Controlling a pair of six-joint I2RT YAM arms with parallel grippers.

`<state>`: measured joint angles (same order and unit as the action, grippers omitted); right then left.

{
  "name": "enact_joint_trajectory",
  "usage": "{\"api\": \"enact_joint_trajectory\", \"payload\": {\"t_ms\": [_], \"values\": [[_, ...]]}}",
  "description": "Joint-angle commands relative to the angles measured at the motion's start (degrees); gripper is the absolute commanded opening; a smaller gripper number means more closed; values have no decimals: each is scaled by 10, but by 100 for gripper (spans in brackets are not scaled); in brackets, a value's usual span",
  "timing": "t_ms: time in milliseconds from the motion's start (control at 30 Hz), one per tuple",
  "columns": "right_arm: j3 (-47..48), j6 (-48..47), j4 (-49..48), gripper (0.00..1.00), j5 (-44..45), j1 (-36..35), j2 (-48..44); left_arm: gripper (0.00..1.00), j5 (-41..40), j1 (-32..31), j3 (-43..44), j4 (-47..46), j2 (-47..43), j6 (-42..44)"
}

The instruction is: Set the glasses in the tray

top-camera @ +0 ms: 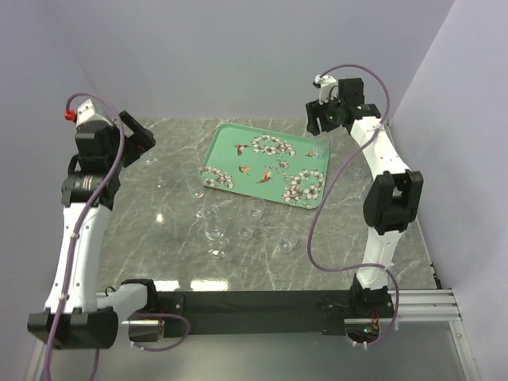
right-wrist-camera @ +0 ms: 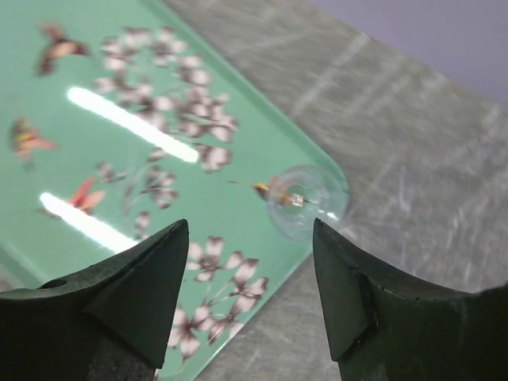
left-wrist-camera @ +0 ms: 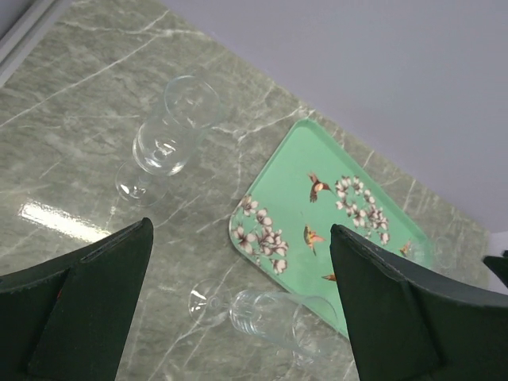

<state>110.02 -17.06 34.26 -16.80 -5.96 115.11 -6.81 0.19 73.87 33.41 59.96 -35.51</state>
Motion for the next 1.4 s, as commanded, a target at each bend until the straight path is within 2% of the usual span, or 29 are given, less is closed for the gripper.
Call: {"api": "enact_joint_trajectory", "payload": {"t_ms": [0, 233, 467, 867, 1233, 1367], "values": [[-28, -57, 5, 71, -135, 2, -43, 99, 46, 22, 55, 43, 50, 27], [-69, -50, 10, 72, -196, 1, -70, 99, 32, 30, 137, 114, 152, 57], [-96, -37, -2, 72, -209, 2, -88, 97, -6, 31, 201, 131, 240, 90], [-123, -28, -18, 72, -220, 8, -101, 82, -40, 31, 327, 181, 382, 112], [-123, -16, -25, 72, -228, 23, -92, 71, -47, 30, 362, 230, 421, 102], [-120, -16, -27, 72, -232, 26, -89, 61, -49, 28, 384, 245, 438, 100]]}}
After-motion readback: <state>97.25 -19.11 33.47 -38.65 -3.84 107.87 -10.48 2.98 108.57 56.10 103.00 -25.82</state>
